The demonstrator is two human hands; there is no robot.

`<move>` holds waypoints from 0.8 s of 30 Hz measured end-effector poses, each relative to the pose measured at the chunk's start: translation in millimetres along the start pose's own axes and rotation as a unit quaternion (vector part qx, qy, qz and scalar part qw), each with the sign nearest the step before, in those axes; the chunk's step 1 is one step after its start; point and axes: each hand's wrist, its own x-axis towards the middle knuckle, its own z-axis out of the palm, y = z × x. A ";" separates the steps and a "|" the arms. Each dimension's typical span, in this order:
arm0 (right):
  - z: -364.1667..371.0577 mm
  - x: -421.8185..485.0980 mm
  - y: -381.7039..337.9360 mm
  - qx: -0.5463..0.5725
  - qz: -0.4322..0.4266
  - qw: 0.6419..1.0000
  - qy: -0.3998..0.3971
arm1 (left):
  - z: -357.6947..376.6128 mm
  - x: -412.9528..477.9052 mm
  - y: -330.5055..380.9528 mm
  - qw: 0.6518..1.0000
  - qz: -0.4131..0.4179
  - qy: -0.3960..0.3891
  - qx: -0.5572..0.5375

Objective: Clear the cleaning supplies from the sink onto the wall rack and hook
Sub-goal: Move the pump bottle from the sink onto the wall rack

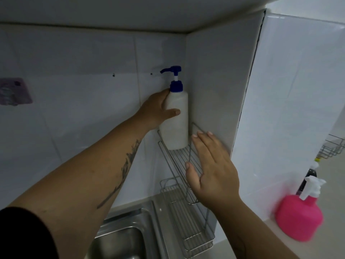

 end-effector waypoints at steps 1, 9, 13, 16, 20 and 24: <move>-0.1 -0.1 -0.5 -0.002 0.002 1.000 -0.002 | 1.0 0.8 0.3 1.000 0.004 -0.002 0.007; 0.1 -1.9 0.2 -0.005 0.005 1.000 0.006 | 22.4 0.3 -4.1 0.989 -0.009 0.055 0.139; -1.4 -2.0 1.1 -0.013 -0.010 1.000 0.000 | 19.9 -17.7 -2.1 0.988 -0.040 0.009 0.152; -5.8 -2.1 -1.7 -0.018 -0.009 0.999 -0.033 | 10.2 -50.1 -0.4 0.982 -0.094 -0.079 0.146; -14.1 -0.7 -7.0 -0.035 -0.020 0.994 -0.100 | -22.8 -100.7 8.8 0.940 -0.162 -0.235 0.185; -25.9 6.5 -21.9 -0.038 -0.026 0.990 -0.131 | -71.9 -140.1 34.4 0.888 -0.255 -0.299 0.239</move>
